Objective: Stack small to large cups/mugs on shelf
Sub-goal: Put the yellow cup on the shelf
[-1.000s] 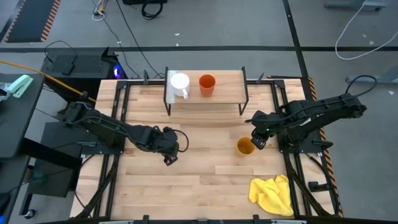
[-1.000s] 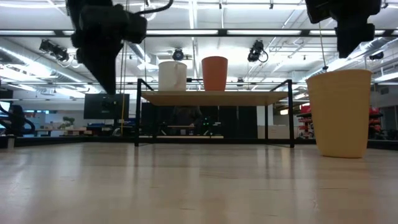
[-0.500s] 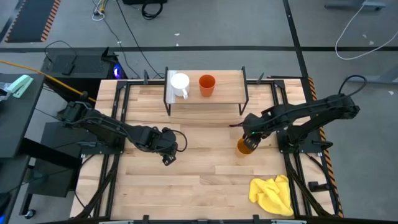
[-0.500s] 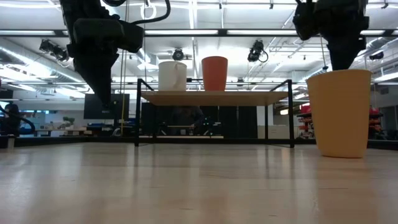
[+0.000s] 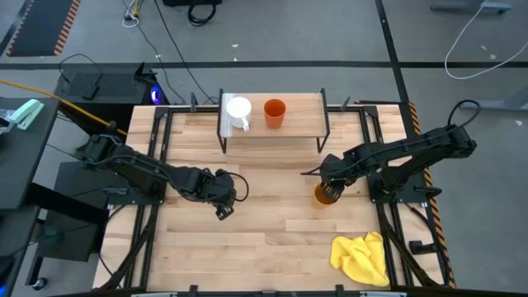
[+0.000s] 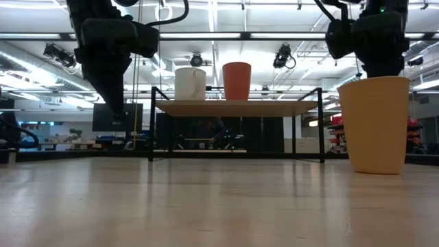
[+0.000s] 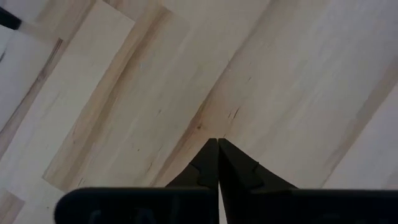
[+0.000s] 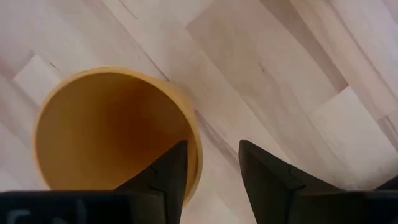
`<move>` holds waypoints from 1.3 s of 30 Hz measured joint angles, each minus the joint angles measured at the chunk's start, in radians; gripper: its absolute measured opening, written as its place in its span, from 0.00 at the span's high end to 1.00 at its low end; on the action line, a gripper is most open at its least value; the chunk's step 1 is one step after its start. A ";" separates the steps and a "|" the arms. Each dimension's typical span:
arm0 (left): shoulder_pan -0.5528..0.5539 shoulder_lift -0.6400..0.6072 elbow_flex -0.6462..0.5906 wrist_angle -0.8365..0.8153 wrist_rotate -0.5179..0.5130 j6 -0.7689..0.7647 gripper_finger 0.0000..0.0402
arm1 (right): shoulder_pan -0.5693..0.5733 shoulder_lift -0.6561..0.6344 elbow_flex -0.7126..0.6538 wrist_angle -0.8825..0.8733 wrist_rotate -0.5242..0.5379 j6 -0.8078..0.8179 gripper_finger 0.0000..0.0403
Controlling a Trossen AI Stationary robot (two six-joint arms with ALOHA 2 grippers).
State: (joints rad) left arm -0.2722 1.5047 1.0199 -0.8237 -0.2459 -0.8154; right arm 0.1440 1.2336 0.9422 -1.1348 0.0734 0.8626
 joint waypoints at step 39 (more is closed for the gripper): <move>0.001 0.000 0.000 0.008 0.000 0.024 0.98 | -0.056 0.003 0.335 -0.123 0.072 -0.003 0.98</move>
State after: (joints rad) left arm -0.2714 1.5051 1.0199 -0.8154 -0.2462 -0.7918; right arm 0.0878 1.2363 1.2774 -1.2577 0.1451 0.8598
